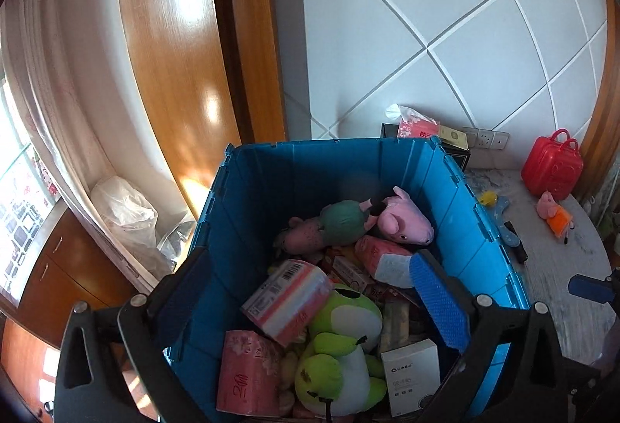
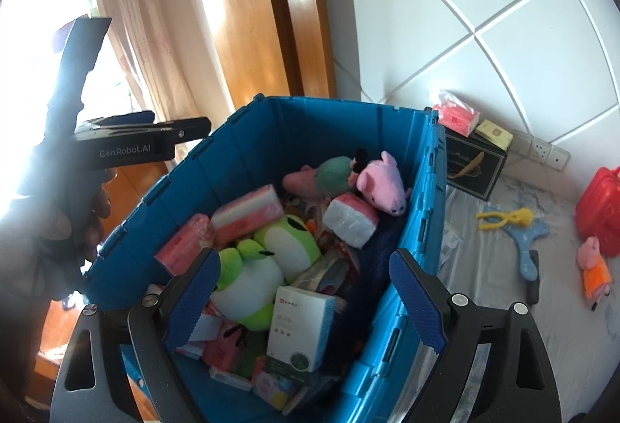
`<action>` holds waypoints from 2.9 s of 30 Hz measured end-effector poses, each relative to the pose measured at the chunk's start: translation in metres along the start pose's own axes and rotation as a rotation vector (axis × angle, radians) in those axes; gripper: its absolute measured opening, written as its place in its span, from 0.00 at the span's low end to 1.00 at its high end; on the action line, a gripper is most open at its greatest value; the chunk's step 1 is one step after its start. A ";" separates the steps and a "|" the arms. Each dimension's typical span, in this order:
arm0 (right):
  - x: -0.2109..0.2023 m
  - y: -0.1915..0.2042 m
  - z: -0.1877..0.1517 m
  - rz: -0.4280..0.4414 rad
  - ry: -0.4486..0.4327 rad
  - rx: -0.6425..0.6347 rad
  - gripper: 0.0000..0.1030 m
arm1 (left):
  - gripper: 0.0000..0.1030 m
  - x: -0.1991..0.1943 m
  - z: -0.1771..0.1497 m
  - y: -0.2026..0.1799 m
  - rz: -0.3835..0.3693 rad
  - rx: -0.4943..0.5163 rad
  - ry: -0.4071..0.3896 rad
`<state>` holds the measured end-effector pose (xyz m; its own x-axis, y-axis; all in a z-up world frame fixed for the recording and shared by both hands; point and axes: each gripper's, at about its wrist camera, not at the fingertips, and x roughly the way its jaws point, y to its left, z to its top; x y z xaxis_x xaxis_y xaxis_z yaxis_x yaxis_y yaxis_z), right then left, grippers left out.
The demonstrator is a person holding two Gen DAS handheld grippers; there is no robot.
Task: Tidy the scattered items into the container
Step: 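Drop the tissue pack and toothpaste tube into the bin, opening both tools, then move both tools back over the bed toward the flashlight and toys, then grasp the white wet-wipe packet with the left tool while the right tool grasps the blue boomerang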
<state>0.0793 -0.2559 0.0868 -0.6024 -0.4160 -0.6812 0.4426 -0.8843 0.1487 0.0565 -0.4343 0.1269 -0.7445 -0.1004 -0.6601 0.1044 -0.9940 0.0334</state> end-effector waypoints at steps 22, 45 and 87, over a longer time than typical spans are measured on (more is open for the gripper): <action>-0.064 -0.094 -0.036 -0.094 -0.064 0.134 0.88 | 1.00 -0.002 0.009 -0.105 -0.098 0.064 -0.022; -0.122 -0.394 -0.125 -0.199 0.022 0.174 0.88 | 1.00 0.062 -0.037 -0.363 0.000 0.055 0.091; 0.216 -0.544 -0.137 -0.293 0.171 0.167 0.88 | 1.00 0.479 -0.106 -0.380 0.149 0.138 0.310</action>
<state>-0.2008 0.1642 -0.2398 -0.5618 -0.1113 -0.8198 0.1447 -0.9889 0.0351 -0.2705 -0.0995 -0.2815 -0.4902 -0.2477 -0.8357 0.0910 -0.9681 0.2335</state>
